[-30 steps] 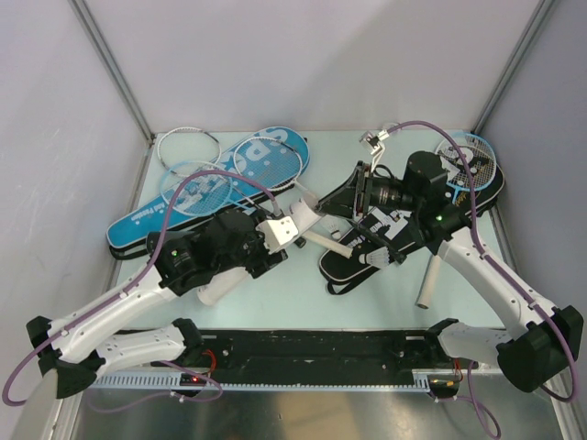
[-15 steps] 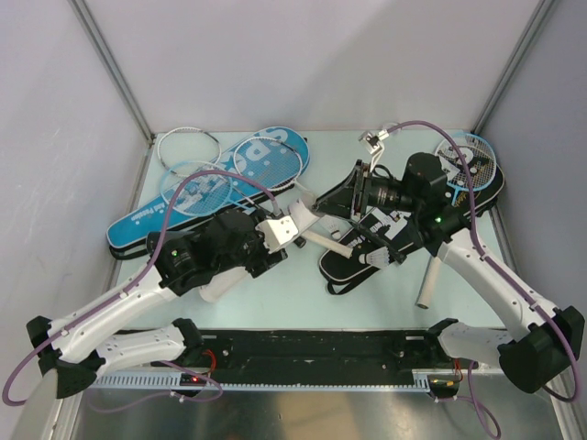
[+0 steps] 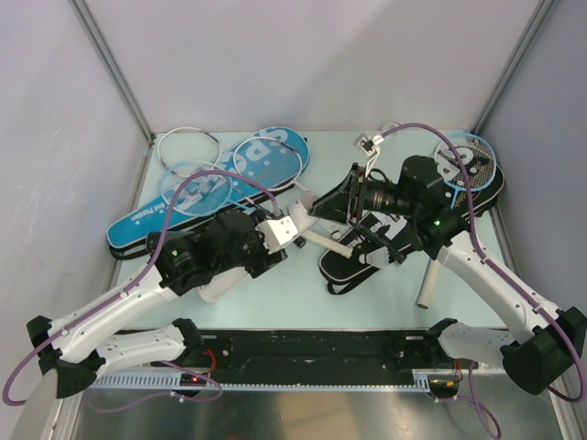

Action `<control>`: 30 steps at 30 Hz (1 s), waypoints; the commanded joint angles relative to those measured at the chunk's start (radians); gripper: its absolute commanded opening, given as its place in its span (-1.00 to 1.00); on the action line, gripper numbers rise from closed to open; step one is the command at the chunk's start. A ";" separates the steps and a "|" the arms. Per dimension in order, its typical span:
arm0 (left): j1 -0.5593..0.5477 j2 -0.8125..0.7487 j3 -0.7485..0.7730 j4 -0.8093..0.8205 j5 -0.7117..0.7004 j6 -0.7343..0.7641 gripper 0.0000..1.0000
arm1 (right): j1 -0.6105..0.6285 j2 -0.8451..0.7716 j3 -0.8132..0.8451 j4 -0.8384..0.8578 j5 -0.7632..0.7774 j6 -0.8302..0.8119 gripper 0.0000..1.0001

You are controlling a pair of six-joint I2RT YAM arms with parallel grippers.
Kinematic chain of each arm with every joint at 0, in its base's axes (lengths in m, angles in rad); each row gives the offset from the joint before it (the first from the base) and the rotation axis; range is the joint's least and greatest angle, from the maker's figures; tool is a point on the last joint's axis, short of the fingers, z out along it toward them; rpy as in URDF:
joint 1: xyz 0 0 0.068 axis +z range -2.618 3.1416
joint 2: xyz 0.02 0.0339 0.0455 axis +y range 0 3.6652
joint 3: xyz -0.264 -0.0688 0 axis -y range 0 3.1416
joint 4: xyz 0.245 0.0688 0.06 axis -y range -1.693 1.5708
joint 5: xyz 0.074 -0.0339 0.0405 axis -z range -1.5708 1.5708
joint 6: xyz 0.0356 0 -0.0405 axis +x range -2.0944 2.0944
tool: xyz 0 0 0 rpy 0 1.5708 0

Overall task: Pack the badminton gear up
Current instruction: Open the lid of the shuttle tube.

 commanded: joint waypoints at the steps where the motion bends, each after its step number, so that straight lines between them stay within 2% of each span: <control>1: -0.007 -0.010 0.008 0.060 -0.005 0.026 -0.05 | 0.021 0.010 0.050 -0.042 0.028 -0.067 -0.19; 2: -0.007 -0.011 0.008 0.060 -0.006 0.026 -0.06 | 0.022 0.009 0.050 -0.062 0.037 -0.070 -0.30; 5: -0.006 -0.013 0.005 0.061 -0.014 0.027 -0.10 | 0.010 -0.010 0.050 -0.093 0.074 -0.078 -0.82; 7: -0.006 -0.015 0.001 0.060 -0.027 0.026 -0.14 | -0.008 -0.027 0.050 -0.097 0.074 -0.078 -0.95; 22: -0.007 -0.018 -0.018 0.060 -0.045 0.019 -0.56 | -0.197 -0.096 0.036 -0.075 -0.075 0.000 -1.00; 30: -0.007 -0.016 -0.035 0.061 -0.052 0.019 -0.66 | -0.262 -0.129 0.018 -0.060 -0.115 0.024 -1.00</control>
